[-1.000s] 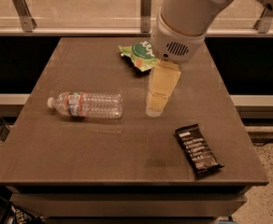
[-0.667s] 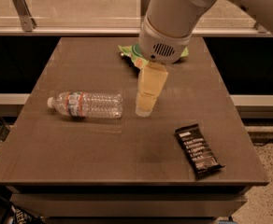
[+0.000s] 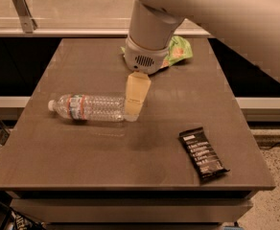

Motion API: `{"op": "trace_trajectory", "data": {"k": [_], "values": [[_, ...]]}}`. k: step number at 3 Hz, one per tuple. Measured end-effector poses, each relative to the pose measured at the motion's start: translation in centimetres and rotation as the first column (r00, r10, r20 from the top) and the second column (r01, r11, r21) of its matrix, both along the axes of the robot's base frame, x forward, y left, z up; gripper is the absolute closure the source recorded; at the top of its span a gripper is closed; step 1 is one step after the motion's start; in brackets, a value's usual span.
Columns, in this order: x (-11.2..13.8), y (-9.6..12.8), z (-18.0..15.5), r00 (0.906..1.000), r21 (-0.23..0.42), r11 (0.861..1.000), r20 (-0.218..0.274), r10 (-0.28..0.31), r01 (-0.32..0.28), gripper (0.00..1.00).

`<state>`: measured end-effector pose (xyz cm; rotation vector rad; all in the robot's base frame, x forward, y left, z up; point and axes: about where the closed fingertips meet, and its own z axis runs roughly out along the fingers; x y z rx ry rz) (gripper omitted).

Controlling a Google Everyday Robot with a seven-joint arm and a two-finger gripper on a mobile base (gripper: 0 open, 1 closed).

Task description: Pick water bottle

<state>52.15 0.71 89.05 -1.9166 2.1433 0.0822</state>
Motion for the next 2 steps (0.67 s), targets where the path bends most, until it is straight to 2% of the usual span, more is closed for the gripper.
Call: {"op": "trace_trajectory", "data": {"k": [2], "values": [[0.1,1.4,-1.1,0.9995,-0.009,1.0,-0.019,0.024,-0.024,0.0]]}}
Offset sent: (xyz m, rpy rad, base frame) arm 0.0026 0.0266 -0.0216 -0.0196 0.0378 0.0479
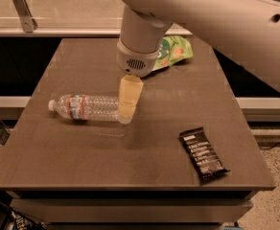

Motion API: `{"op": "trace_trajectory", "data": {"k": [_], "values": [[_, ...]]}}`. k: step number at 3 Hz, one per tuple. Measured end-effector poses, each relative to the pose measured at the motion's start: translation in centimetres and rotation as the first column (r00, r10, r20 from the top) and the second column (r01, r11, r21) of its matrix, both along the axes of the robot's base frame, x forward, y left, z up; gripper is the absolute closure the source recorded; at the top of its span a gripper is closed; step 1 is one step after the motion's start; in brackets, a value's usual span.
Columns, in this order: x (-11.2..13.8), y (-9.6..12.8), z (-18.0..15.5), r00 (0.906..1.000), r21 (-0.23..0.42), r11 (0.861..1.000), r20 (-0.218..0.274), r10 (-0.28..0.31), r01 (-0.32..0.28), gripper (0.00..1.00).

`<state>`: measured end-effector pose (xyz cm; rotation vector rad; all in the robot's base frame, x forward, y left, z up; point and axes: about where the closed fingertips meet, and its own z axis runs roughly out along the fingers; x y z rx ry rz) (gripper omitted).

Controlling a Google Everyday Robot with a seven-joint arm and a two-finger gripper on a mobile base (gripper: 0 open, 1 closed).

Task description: Pick water bottle

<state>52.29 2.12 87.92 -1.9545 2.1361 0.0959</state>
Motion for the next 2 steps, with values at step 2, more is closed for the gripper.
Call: {"op": "trace_trajectory", "data": {"k": [2], "values": [[-0.6,3.4,-1.2,0.9994,-0.038,0.999,-0.004,0.035,-0.036,0.0]]}}
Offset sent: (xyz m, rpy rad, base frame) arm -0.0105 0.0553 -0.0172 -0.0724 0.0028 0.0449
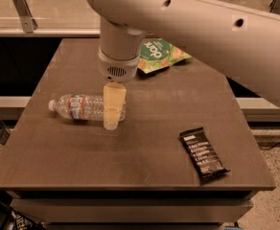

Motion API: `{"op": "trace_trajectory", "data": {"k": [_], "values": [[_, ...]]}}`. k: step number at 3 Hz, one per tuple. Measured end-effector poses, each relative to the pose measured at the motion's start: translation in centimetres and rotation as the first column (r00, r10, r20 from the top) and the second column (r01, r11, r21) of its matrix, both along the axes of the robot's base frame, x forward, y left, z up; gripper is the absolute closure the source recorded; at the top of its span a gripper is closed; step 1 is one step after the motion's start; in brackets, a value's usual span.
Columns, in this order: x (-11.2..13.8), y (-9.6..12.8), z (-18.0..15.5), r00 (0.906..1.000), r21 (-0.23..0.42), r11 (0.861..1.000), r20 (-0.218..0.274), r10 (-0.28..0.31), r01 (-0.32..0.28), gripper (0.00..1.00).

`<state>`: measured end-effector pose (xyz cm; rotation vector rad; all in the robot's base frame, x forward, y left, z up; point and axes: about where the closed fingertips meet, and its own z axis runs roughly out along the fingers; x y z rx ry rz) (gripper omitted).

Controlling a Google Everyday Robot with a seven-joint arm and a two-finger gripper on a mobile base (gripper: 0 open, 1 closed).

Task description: Pick water bottle

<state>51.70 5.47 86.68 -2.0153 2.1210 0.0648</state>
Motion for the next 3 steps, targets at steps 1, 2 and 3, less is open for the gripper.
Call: {"op": "trace_trajectory", "data": {"k": [1,2,3], "values": [[-0.1,1.9,-0.3,0.9999,-0.023,1.0,-0.005,0.013,-0.013,0.0],[0.1,4.0,-1.1,0.9992,-0.028,0.999,-0.026,0.032,-0.032,0.0],[0.3,5.7,-2.9,0.9979,-0.04,0.998,-0.046,0.045,-0.047,0.0]]}}
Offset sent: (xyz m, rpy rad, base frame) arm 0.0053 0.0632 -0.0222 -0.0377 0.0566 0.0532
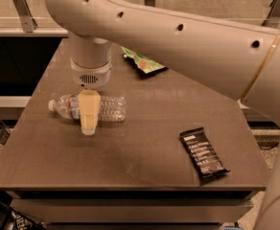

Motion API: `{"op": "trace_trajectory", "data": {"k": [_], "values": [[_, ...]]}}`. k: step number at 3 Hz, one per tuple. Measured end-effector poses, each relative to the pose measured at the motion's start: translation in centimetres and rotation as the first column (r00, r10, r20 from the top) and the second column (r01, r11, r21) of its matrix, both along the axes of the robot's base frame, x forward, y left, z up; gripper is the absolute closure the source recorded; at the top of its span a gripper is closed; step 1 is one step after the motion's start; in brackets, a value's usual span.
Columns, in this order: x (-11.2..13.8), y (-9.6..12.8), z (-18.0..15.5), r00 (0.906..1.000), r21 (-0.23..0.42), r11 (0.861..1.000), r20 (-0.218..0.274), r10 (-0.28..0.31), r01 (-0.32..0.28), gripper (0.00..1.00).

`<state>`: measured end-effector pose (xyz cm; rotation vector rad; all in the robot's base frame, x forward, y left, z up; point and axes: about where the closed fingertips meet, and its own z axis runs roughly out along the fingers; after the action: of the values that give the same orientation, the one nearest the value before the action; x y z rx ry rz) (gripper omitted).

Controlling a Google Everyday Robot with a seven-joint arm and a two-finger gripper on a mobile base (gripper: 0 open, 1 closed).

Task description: Pick water bottle

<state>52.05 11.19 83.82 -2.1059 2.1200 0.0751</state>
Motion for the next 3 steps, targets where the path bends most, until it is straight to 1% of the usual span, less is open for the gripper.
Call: {"op": "trace_trajectory", "data": {"k": [1,3], "values": [[-0.02,0.03,0.01,1.0,0.001,1.0,0.002,0.001,-0.001,0.18],[-0.08,0.12,0.04,1.0,0.002,1.0,0.006,0.002,-0.002,0.65]]}}
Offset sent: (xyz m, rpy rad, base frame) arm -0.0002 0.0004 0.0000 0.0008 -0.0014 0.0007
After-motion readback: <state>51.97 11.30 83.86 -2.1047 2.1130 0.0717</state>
